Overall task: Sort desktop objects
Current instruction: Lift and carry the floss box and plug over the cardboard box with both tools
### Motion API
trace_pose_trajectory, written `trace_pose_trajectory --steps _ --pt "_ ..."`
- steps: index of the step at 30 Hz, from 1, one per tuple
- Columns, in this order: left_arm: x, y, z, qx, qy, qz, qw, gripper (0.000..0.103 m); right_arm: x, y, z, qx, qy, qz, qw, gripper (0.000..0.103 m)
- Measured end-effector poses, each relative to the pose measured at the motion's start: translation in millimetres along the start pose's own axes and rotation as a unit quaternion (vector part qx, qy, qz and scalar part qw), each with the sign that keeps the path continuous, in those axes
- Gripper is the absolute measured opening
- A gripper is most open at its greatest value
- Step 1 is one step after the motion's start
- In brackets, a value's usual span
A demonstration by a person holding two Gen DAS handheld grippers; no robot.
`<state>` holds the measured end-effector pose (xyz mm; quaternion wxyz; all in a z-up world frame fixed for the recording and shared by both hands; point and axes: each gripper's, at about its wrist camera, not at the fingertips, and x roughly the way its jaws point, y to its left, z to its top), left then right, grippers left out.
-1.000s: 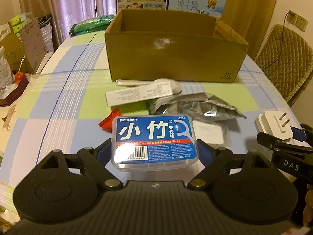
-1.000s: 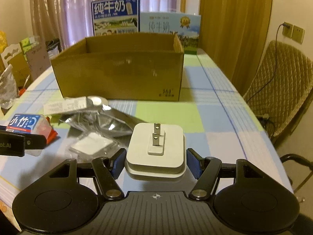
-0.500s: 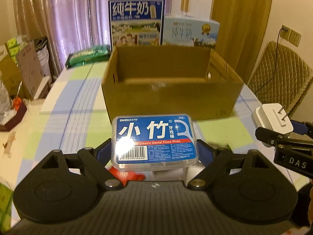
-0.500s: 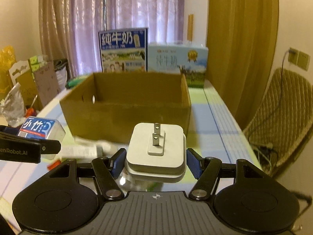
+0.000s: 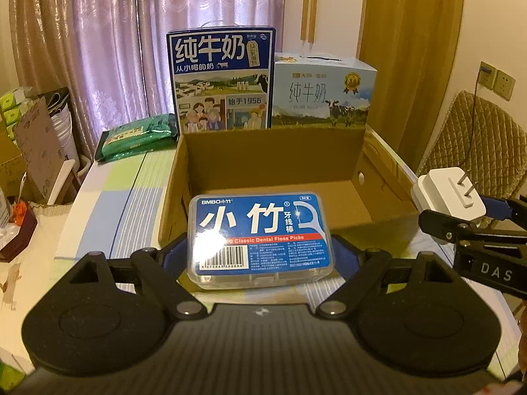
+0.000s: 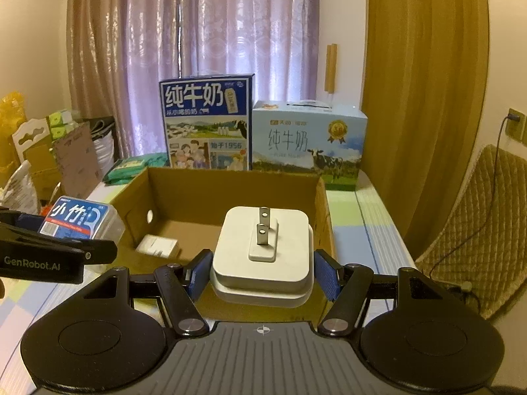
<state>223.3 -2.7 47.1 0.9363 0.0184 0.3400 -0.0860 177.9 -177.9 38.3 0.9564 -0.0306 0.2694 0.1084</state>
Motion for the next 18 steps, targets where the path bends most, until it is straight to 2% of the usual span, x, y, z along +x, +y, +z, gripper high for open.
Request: trace_pose_trajectory --steps 10,14,18 --pt "50 10 19 -0.017 0.002 -0.008 0.9998 0.085 47 -9 16 0.024 -0.014 -0.004 1.0 0.063" --pt "70 10 22 -0.021 0.002 -0.014 0.9997 0.085 63 -12 12 0.044 -0.02 -0.008 0.999 0.063" --pt "85 10 22 -0.027 0.001 -0.02 0.9994 0.085 81 -12 1 0.036 -0.009 -0.009 0.999 0.063"
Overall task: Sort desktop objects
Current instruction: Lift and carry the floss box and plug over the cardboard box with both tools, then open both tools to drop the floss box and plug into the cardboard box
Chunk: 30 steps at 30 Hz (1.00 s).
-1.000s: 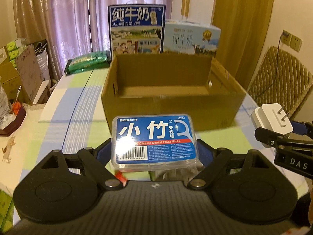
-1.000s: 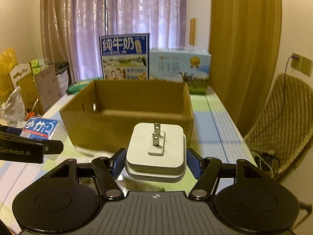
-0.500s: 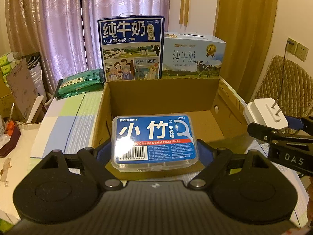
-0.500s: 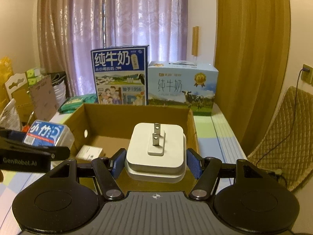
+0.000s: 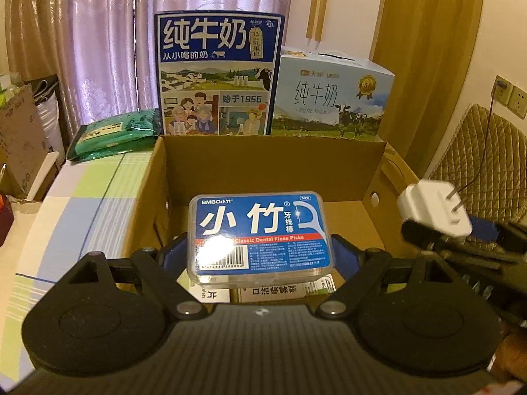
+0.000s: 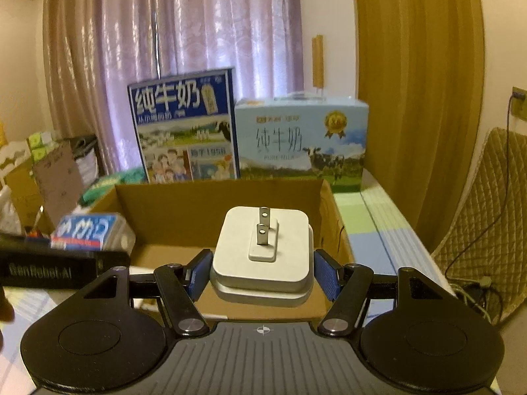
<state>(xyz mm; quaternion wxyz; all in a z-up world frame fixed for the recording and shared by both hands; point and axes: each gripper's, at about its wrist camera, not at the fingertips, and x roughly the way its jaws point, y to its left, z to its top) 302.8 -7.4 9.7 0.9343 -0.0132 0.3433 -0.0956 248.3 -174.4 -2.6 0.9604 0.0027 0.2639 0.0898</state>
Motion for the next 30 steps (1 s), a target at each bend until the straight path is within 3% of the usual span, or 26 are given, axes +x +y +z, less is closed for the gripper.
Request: trace_pose_trajectory --steps 14,30 --pt "37 17 -11 -0.027 0.01 0.0 0.9996 0.087 30 -7 6 0.007 0.009 0.011 1.0 0.063" --pt "24 25 -8 -0.035 -0.008 0.013 0.9993 0.087 44 -13 -2 0.028 0.018 0.042 0.999 0.064"
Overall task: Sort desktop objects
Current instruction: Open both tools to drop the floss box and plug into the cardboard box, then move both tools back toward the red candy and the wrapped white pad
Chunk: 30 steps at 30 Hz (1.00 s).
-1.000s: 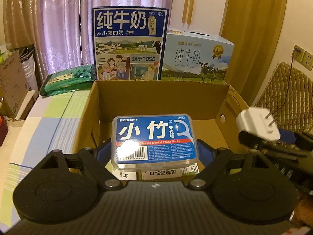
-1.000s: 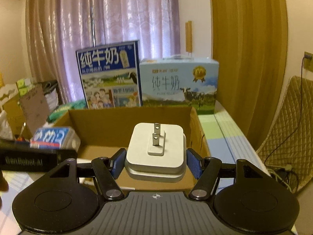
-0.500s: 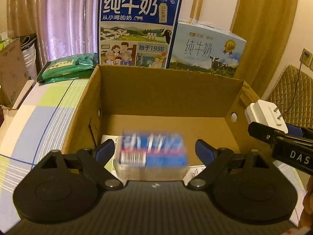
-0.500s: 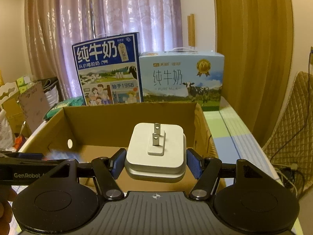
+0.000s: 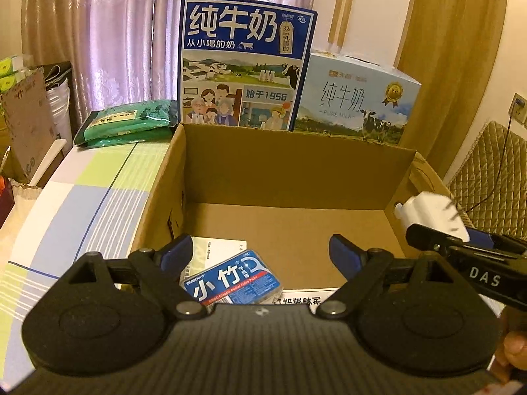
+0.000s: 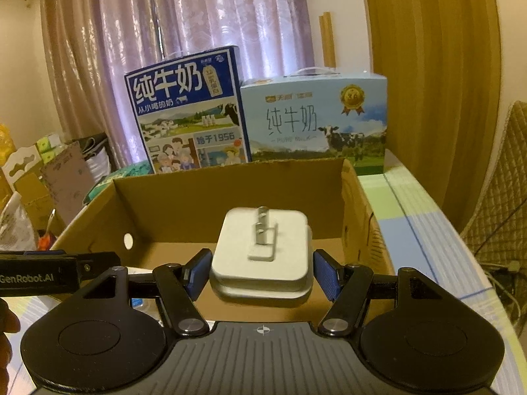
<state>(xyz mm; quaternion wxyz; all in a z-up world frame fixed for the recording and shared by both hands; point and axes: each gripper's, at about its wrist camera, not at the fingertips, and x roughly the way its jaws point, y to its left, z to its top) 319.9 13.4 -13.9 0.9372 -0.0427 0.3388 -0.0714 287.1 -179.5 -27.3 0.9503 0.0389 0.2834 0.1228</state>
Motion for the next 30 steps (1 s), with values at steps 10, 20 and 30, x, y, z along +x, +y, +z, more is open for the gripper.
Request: trace_pose_trajectory --steps 10,20,30 --pt "-1 -3 -2 0.012 0.0 0.004 0.9999 0.087 -8 -4 -1 -0.005 -0.018 -0.014 1.0 0.082" --pt "-37 -3 0 0.016 -0.027 0.012 0.9995 0.089 -39 -10 -4 0.004 -0.049 -0.026 0.998 0.086" --pt "-99 6 -46 -0.005 -0.012 0.023 0.9997 0.092 -104 -12 -45 0.027 -0.036 -0.04 0.998 0.093"
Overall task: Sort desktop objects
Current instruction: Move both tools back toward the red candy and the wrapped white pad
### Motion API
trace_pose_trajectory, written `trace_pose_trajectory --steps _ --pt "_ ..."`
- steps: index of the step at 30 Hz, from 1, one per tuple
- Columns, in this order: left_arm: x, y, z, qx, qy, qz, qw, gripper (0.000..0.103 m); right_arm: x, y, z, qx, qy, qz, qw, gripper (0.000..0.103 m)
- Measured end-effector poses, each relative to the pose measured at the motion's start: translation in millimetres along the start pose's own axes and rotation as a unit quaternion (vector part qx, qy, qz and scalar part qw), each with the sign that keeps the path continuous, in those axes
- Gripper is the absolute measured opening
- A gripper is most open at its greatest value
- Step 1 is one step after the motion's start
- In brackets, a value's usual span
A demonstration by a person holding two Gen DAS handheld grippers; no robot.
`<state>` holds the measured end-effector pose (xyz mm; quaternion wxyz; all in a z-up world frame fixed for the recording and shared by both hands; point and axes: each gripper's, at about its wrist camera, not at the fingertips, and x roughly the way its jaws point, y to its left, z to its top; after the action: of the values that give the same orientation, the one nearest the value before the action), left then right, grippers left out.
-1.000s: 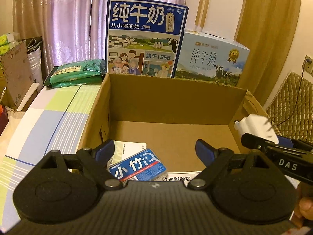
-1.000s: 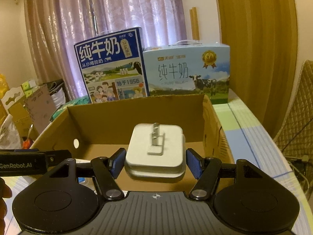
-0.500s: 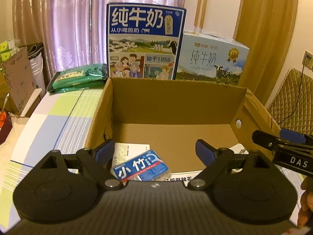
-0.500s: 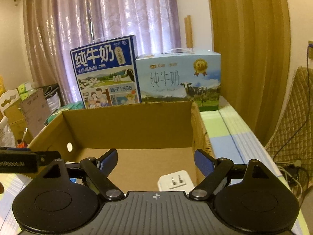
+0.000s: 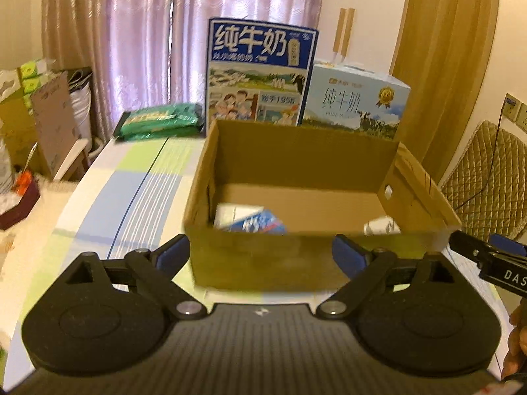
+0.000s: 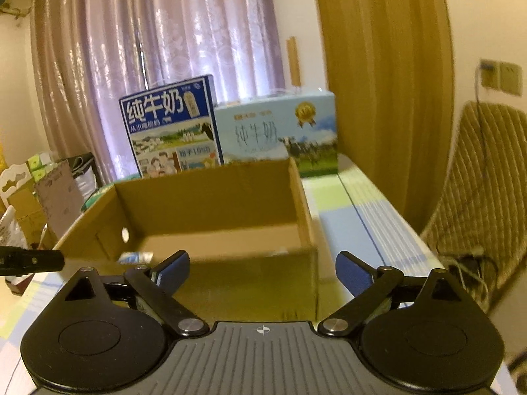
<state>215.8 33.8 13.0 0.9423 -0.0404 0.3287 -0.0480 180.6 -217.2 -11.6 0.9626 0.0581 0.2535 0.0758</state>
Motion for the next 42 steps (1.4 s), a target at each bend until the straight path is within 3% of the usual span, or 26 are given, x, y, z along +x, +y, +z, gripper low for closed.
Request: trace_pose_trajectory --steps 10,21,42 --pt "-56 16 -62 0.015 0.039 0.021 0.9989 0.098 -73 15 -49 0.015 0.04 0.012 0.999 0.098" --pt "-88 18 -103 0.059 0.072 -0.014 0.9956 0.099 -115 33 -88 -0.002 0.087 0.023 0.996 0.101" --pt "-58 33 -113 0.108 0.124 -0.039 0.9856 0.099 -91 58 -118 -0.025 0.137 0.039 0.989 0.101"
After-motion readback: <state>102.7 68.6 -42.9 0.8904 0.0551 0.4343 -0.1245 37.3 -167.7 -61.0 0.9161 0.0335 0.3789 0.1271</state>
